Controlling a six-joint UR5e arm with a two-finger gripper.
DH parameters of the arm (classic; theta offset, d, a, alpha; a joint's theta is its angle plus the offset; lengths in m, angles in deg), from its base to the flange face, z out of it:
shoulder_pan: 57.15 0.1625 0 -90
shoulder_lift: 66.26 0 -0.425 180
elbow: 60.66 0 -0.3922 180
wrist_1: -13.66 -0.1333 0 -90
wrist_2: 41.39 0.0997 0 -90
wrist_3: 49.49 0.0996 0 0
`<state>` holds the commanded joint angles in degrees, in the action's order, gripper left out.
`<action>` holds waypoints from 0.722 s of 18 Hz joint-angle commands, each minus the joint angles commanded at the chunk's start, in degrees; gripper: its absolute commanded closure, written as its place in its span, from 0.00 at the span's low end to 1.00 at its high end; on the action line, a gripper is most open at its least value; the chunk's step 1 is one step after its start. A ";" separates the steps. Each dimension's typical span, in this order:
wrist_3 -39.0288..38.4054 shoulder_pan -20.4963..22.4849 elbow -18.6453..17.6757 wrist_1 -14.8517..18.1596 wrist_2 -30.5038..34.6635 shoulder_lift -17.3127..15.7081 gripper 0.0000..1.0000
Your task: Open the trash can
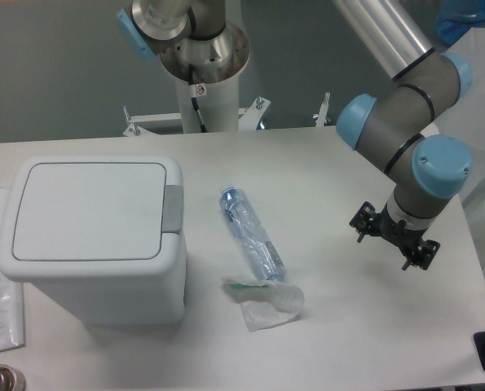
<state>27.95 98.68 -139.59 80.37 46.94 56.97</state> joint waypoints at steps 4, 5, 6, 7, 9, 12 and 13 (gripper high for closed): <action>0.00 -0.26 -0.17 -0.17 -0.35 0.00 0.00; -0.09 0.00 -0.44 -0.09 -0.61 0.00 0.00; -0.26 0.00 -0.44 -0.09 -1.05 0.00 0.00; -0.79 0.00 -0.44 -0.09 -2.01 -0.17 0.00; -1.05 0.00 -0.53 0.00 -4.47 -1.22 0.00; -3.32 -0.70 -0.88 0.00 -6.23 -3.95 0.00; -5.60 -0.79 -0.97 0.00 -8.24 -4.56 0.00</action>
<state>22.34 97.89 -140.55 80.37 38.70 52.40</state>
